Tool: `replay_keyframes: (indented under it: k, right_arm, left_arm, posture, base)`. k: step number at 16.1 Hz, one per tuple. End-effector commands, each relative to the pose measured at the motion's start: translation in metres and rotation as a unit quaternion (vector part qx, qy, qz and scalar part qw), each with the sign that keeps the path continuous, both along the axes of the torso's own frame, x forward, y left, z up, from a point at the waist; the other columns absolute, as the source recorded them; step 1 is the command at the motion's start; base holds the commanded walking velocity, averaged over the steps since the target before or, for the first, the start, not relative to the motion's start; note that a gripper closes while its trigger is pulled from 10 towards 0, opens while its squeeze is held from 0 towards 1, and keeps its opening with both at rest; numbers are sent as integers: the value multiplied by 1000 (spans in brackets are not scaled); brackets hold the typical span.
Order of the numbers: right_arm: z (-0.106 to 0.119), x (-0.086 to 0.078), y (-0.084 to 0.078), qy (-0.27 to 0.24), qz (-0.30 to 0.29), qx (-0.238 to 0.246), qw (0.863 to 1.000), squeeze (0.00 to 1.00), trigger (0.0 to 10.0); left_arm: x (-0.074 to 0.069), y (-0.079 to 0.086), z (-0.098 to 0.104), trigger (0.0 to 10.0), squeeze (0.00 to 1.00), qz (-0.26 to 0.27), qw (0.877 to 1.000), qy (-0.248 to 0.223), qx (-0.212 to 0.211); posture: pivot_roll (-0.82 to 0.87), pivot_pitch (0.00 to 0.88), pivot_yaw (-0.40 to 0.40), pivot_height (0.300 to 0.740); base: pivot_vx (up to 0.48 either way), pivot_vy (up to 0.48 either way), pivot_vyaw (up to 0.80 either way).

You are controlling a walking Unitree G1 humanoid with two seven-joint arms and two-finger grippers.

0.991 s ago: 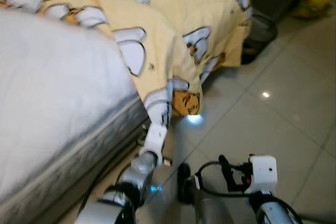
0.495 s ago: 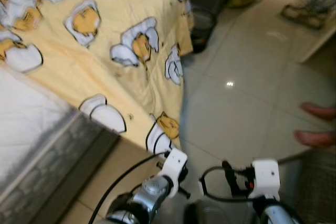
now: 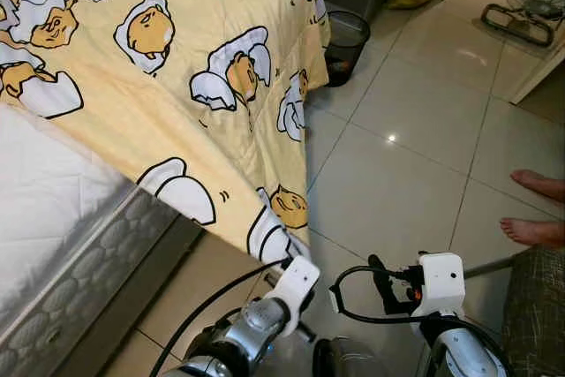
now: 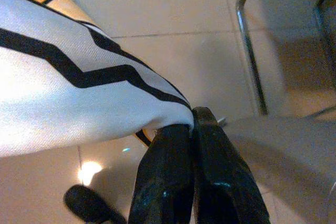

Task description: Clean up the room

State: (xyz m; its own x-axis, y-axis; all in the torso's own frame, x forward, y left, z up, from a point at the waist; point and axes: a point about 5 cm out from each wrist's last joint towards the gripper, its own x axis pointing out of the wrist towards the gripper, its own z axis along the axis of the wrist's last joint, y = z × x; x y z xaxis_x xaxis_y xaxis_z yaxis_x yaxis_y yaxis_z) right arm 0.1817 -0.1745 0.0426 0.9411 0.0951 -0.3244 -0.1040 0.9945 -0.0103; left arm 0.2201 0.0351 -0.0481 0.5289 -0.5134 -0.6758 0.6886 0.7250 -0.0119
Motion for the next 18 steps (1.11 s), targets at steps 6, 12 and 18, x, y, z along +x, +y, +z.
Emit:
replay_keyframes:
  k: [6,12,18]
  right_arm:
    - [-4,-6,0,9,5,0,1000,0,10000]
    - [-5,-3,-4,12,6,1,1000,0,10000]
    - [-3,23,-7,-14,-15,26,999,0,10000]
  left_arm:
    - [-54,18,-35,10000,0,-265,935,-74,224]
    - [-42,7,-28,10000,1000,64,988,138,-15]
    - [32,71,9,10000,1000,118,990,-62,37]
  posture:
    - [-200,179,-78,736]
    - [-197,160,-76,736]
    - [-104,56,-51,736]
  base:
    - [0,0,0]
    - [0,0,0]
    - [0,0,0]
